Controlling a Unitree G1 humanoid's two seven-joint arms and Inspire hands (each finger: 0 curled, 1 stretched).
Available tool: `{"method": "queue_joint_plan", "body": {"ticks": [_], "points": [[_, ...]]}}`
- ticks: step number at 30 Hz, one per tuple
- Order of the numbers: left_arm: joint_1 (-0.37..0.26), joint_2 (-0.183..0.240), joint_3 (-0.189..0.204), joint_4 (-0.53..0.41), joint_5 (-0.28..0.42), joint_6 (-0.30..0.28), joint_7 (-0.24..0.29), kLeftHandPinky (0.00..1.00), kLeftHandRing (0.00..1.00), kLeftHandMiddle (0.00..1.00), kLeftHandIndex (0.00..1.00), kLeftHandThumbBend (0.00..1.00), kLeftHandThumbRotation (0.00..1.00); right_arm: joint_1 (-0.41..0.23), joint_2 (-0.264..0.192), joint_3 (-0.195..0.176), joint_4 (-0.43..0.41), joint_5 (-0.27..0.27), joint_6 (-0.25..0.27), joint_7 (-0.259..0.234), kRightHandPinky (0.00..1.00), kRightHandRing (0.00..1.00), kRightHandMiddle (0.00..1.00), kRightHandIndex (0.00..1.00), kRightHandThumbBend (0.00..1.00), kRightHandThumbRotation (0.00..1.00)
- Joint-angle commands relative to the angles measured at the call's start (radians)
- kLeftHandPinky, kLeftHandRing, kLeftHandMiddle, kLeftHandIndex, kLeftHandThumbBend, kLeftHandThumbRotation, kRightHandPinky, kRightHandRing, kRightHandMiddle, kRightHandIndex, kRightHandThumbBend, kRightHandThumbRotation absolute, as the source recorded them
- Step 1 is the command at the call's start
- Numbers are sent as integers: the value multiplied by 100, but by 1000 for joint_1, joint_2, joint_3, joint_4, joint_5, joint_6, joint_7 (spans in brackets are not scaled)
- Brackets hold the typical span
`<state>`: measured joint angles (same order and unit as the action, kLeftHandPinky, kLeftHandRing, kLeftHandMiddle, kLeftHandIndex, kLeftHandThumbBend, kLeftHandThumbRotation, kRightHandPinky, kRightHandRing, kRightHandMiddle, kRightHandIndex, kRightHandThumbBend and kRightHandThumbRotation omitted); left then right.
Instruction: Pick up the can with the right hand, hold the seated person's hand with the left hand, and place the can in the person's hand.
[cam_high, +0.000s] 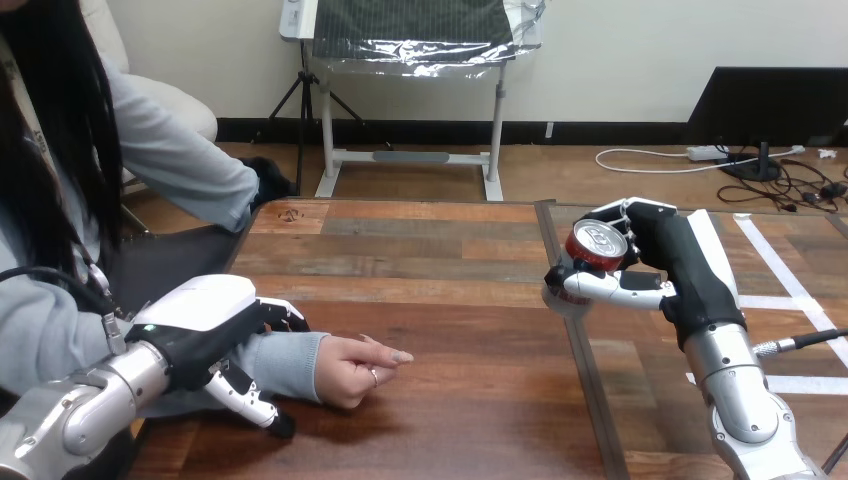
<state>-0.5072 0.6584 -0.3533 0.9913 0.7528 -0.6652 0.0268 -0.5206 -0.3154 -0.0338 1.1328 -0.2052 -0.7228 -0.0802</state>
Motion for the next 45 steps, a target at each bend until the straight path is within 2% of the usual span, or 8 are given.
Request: {"method": "queue_joint_plan", "body": {"ticks": [1, 12, 23, 30, 33, 45], "points": [[-73, -12, -22, 34, 4, -3, 40, 58, 66, 72, 73, 100, 34, -71, -19, -9, -70, 18, -33, -1, 40, 43, 49, 52, 77, 0], [-72, -23, -43, 78, -6, -31, 96, 53, 59, 65, 68, 100, 36, -63, -20, -4, -79, 11, -25, -4, 40, 42, 49, 52, 77, 0], [-60, -34, -45, 95, -12, -63, 145, 45, 52, 58, 61, 100, 28, -58, -19, -3, -82, 11, -28, 4, 41, 43, 49, 52, 77, 0], [-53, -36, -46, 90, -13, -76, 159, 44, 50, 55, 57, 100, 23, -58, -22, 0, -76, 8, -36, 9, 40, 43, 49, 52, 77, 0], [-49, -36, -47, 90, -9, -89, 180, 43, 49, 54, 56, 100, 22, -61, -22, 1, -68, 8, -40, 14, 41, 43, 49, 52, 77, 0], [-39, -34, -39, 75, -20, -116, 196, 38, 43, 48, 50, 90, 16, -66, -20, 5, -59, -1, -28, 12, 42, 43, 50, 52, 77, 0]]}}
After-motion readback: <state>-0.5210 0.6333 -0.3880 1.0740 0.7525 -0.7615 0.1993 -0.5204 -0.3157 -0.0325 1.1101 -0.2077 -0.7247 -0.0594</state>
